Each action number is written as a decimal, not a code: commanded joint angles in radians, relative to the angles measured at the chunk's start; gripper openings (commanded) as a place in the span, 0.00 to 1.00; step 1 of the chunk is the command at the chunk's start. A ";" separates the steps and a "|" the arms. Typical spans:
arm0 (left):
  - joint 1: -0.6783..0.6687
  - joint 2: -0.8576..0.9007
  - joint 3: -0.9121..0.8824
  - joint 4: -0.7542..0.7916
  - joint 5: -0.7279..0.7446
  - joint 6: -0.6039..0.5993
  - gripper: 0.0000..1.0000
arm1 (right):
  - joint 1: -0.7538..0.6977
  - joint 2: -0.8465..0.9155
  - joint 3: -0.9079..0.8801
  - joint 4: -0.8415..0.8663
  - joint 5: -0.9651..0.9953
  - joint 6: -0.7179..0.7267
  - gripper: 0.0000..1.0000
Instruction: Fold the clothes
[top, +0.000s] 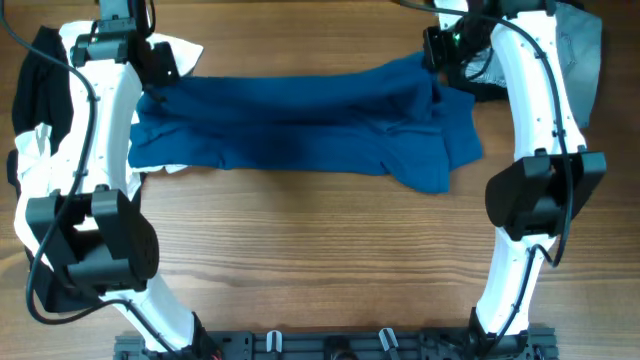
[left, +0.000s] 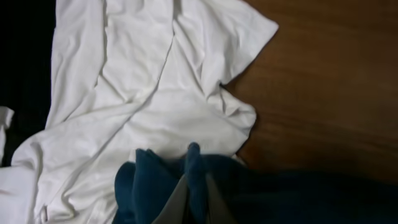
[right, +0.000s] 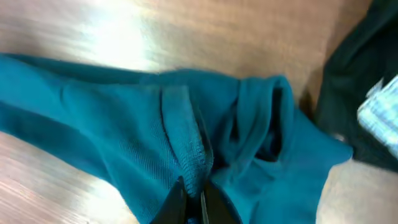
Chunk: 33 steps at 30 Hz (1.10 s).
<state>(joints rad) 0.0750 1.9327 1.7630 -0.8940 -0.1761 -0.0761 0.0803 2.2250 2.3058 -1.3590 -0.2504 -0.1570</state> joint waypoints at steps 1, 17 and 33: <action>0.055 -0.019 -0.108 -0.003 -0.020 0.029 0.04 | -0.029 -0.022 -0.066 -0.041 0.030 0.010 0.04; 0.101 -0.039 -0.158 0.080 0.037 0.046 1.00 | -0.061 -0.033 -0.222 0.034 0.012 0.055 0.80; 0.153 0.032 -0.097 -0.162 0.266 0.204 1.00 | -0.021 -0.074 -0.173 0.045 -0.176 -0.008 0.91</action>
<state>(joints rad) 0.2127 1.9274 1.6836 -1.0527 0.0479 0.0727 0.0540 2.1525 2.1471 -1.3197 -0.4007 -0.1467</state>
